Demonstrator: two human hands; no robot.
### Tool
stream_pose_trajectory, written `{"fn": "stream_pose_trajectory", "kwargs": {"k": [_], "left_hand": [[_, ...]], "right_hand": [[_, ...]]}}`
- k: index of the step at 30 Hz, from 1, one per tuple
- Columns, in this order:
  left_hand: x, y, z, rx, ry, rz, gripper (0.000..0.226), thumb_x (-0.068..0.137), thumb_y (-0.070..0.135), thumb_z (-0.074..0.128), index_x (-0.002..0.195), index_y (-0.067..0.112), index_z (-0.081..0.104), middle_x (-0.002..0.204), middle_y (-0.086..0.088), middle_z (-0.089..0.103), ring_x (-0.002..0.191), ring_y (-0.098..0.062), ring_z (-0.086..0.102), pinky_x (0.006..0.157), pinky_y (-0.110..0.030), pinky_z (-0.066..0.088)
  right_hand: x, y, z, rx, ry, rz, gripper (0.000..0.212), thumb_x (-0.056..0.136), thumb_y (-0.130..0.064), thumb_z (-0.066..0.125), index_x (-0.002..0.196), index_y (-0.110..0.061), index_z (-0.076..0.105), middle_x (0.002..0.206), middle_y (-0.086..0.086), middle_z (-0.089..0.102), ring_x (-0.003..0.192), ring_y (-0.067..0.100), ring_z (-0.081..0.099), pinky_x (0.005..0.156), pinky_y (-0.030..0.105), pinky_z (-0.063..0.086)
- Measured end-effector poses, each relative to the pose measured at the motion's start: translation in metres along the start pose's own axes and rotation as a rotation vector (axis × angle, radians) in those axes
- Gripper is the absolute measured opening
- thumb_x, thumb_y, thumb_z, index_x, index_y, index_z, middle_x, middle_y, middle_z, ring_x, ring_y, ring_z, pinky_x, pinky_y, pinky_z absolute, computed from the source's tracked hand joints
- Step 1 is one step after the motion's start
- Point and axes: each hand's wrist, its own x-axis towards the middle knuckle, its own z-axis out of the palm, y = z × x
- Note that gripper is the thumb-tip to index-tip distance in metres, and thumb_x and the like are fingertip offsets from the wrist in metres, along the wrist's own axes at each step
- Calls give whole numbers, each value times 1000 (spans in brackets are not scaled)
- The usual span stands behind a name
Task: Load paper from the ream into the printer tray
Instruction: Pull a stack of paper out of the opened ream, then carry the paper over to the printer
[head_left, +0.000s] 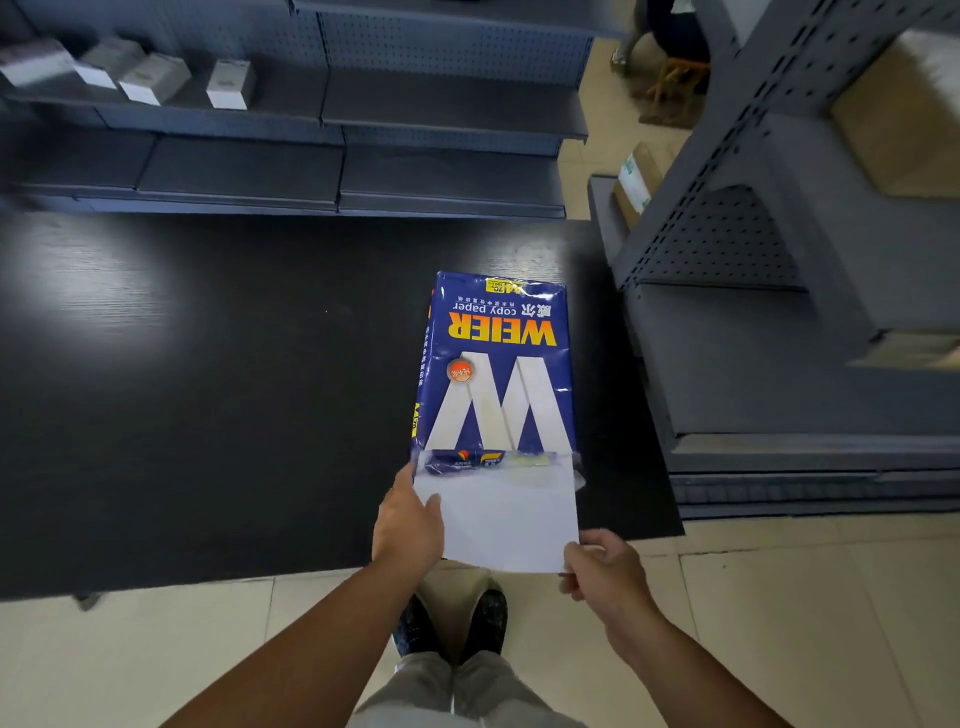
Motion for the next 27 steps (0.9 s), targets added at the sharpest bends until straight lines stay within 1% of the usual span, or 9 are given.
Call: {"fn": "stream_pose_trajectory", "kwargs": {"k": [3,6,8,10,12,14,19,24,27], "left_hand": [[-20,-14,-5,-52,-58,21,53,92,24,58,142,24,39,131,-8,59,111,-26,60,95,-46,53],[-49,-29,-11,-68,-65,73,56,91,26,58,143,25,37,138,-3,55,121,-23,54,102,-46,47],[-72,-38,-14,-76,-42,104,57,92,27,56,144,27,36,139,-1,54,123,-21,52,104,-45,46],[-99,-45,-16,-90,-9,129,57,94,25,55,146,25,33,142,3,50,127,-21,49,108,-42,42],[-128,-52,-15,-89,45,150,56,95,23,53,147,23,32,141,1,49,128,-22,47,108,-40,40],[-159,-59,-10,-98,96,188,53,95,22,53,145,25,35,138,0,53,124,-22,50,106,-40,42],[-233,-84,2,-108,125,245,51,97,23,50,143,33,33,139,9,49,125,-16,48,104,-35,41],[-288,-123,-16,-181,214,202,53,96,20,50,145,28,32,142,4,47,125,-17,46,107,-34,37],[-315,-161,-47,-281,297,124,54,96,22,49,147,25,31,141,1,49,123,-18,49,104,-31,38]], "right_hand": [[-1,7,-1,41,24,37,25,87,-27,70,98,-6,64,103,15,68,86,27,65,82,47,59],[2,19,-3,83,24,10,44,87,-29,70,126,-14,57,126,7,60,101,28,60,85,41,53],[-6,30,-6,73,-37,-30,53,89,-11,65,139,-20,52,124,7,59,100,28,61,79,37,52],[-19,42,-10,47,-53,-74,50,87,0,61,134,-17,60,117,12,67,95,27,66,81,37,54],[-40,55,-16,64,-63,-101,42,88,5,59,124,-16,65,102,6,70,88,24,67,81,34,53],[-62,72,-25,110,-76,-134,46,89,9,58,126,-18,63,95,0,69,84,18,66,82,31,50],[-111,122,-49,132,-108,-181,58,84,16,55,128,-20,66,120,6,71,108,25,68,102,43,49],[-162,139,-41,115,-172,-239,58,81,18,52,123,-19,69,115,2,72,106,20,68,98,34,49],[-186,137,-2,89,-269,-312,62,79,22,46,123,-14,69,116,5,74,104,20,69,100,37,49]]}}
